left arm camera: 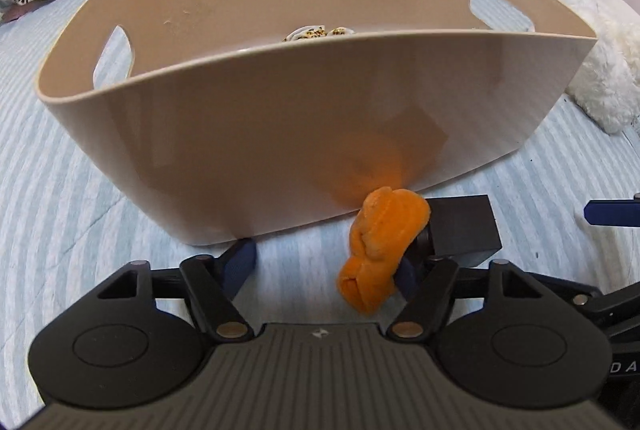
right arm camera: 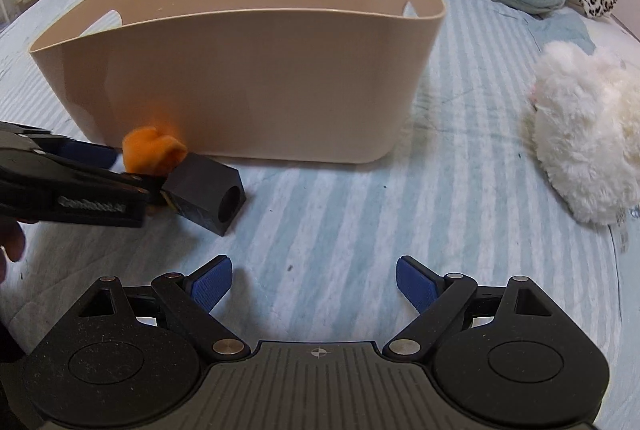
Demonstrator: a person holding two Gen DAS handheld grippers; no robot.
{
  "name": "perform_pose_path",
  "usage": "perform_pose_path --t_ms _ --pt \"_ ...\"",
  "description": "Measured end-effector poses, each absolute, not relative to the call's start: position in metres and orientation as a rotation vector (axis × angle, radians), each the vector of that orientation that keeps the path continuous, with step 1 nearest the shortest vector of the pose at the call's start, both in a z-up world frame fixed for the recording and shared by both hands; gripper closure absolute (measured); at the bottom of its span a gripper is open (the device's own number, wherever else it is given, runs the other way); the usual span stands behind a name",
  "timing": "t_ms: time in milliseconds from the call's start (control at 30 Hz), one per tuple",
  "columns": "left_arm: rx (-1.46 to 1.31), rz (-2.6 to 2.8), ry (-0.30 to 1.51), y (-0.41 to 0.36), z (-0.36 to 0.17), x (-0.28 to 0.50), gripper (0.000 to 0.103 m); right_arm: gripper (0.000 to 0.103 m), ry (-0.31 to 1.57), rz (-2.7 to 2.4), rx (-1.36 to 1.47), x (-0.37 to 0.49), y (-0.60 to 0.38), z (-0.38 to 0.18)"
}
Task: Organize objects
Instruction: 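Grasp the orange plush with left tool while right tool grasps the black cube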
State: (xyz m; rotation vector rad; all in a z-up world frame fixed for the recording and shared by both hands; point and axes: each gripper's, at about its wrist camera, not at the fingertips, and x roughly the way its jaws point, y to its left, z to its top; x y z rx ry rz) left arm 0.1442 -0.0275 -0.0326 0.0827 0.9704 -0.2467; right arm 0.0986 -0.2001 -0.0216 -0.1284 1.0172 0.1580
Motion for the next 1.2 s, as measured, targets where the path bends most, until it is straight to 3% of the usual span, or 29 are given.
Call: perform_pose_path --t_ms 33,100,167,267,933,1133,1200 --pt "0.088 -0.258 0.967 -0.028 -0.031 0.143 0.043 0.013 1.018 0.159 -0.127 0.099 -0.199 -0.022" --pt "0.106 -0.279 0.957 -0.028 -0.027 0.14 0.071 0.013 1.019 0.163 -0.124 0.102 -0.196 -0.022" --pt "0.114 -0.293 0.956 -0.028 -0.025 0.137 0.086 0.013 1.021 0.167 -0.128 0.105 -0.193 -0.024" --pt "0.1 -0.303 0.961 -0.022 -0.022 0.134 0.092 0.013 1.024 0.181 -0.135 0.107 -0.186 -0.026" --pt "0.011 -0.185 0.991 0.028 -0.017 0.12 0.093 0.013 0.974 0.26 -0.116 0.124 -0.142 -0.034" --pt "0.023 -0.176 0.991 0.03 -0.016 0.119 0.093 0.028 0.94 0.246 -0.134 0.126 -0.132 -0.038" --pt "0.027 -0.173 0.991 0.029 -0.015 0.118 0.093 0.05 0.93 0.258 -0.141 0.124 -0.129 -0.037"
